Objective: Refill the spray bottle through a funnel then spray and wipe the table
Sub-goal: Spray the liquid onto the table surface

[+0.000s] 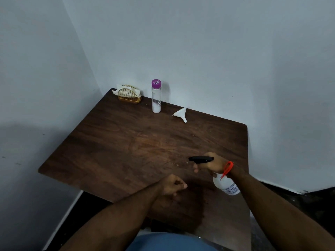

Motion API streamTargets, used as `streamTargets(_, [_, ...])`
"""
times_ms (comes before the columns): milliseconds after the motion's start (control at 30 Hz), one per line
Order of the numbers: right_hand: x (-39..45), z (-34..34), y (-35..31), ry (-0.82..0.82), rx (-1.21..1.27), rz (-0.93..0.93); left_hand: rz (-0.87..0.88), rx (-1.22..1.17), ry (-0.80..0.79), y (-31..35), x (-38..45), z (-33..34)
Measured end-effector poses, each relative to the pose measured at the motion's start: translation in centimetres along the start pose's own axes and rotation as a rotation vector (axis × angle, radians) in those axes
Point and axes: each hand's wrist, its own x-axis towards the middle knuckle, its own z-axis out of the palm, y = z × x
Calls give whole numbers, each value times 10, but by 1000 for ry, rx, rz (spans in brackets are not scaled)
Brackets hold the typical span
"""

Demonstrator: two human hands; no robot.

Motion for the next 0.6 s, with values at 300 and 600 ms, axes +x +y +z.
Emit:
streamTargets(300, [-3, -1, -2, 235, 697, -52, -11, 4, 0, 1, 1, 4])
streamTargets(600, [4, -8, 14, 525, 1035, 295, 34, 16, 28, 2, 5, 5])
